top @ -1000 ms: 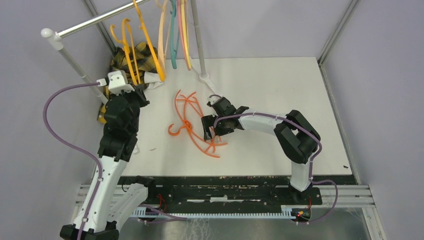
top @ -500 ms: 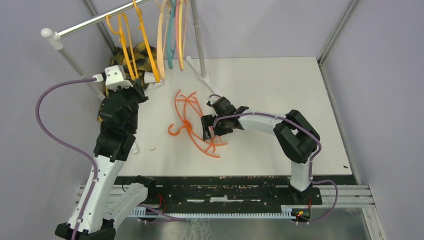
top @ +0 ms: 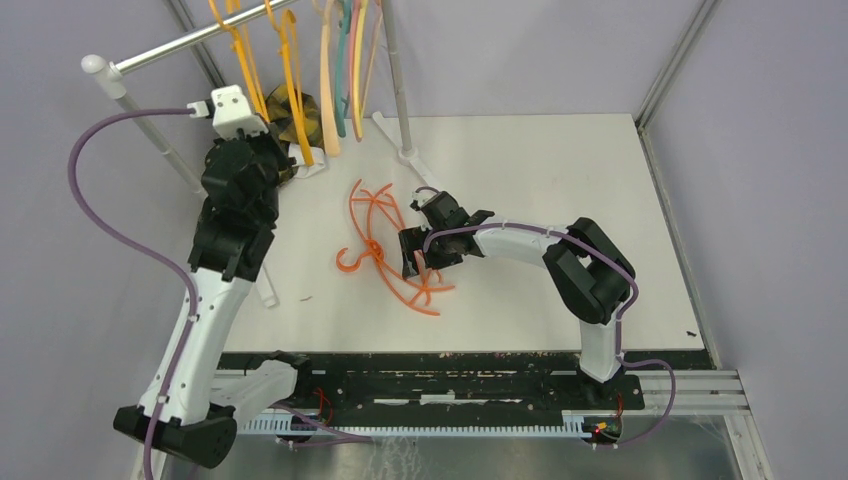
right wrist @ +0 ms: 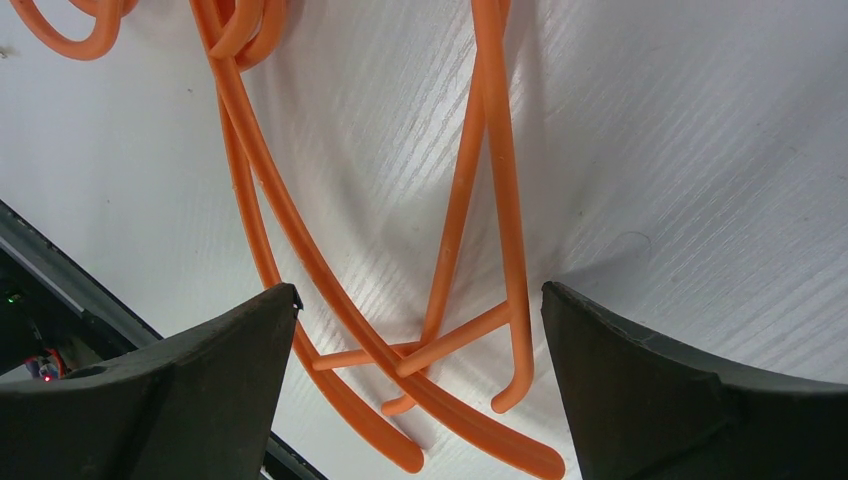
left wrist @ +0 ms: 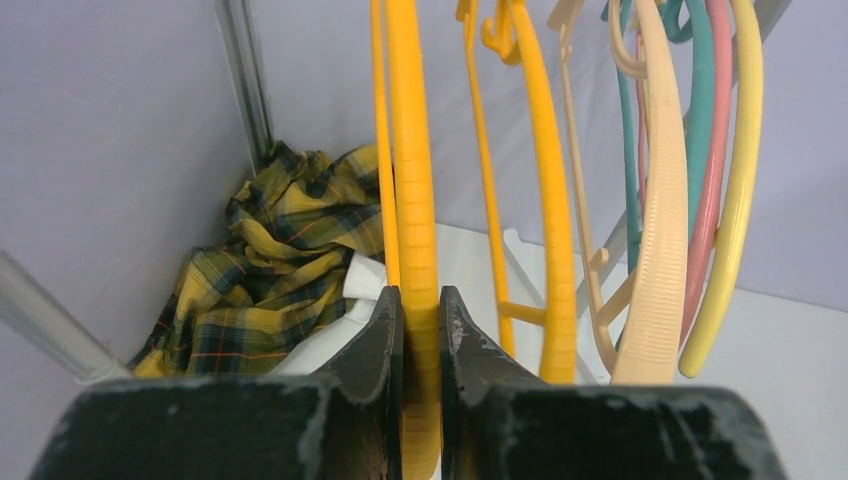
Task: Organize the hangers
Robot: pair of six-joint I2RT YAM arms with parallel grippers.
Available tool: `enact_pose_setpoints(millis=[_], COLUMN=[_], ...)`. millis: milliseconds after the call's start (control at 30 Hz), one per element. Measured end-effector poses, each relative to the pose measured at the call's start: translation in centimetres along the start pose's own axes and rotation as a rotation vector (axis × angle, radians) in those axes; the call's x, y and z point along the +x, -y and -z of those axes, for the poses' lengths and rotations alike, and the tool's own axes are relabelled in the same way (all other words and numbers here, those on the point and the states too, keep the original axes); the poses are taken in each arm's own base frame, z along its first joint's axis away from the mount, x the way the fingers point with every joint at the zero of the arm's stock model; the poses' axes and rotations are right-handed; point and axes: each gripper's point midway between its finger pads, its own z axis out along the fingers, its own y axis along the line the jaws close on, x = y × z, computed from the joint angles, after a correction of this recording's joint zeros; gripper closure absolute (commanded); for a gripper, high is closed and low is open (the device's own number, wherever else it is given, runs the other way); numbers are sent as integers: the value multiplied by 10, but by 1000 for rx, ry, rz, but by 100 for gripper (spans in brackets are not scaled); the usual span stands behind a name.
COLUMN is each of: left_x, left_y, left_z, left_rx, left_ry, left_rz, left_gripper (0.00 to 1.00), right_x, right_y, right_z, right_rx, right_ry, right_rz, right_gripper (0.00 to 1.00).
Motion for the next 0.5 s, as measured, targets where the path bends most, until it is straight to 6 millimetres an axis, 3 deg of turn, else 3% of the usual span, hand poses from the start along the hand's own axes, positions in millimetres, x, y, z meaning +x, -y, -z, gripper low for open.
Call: enact_pose_setpoints(millis=[100,233,500], left_x=[14,47,46], left_y=[8,13,29], left_z=[-18,-31,-40], left_rx=[-5,-6,54], left_ry=[-55,-154,-174], left_rz=[-28,-78,-78], left_gripper=[97,97,97], right_x=[0,0,0], right_y=[0,0,1], right_z=[0,0,0], right_rx=[-2,-2,-4], right_ry=[-1,-1,-1], right_rz=[0,0,-2], right_gripper=[0,0,0])
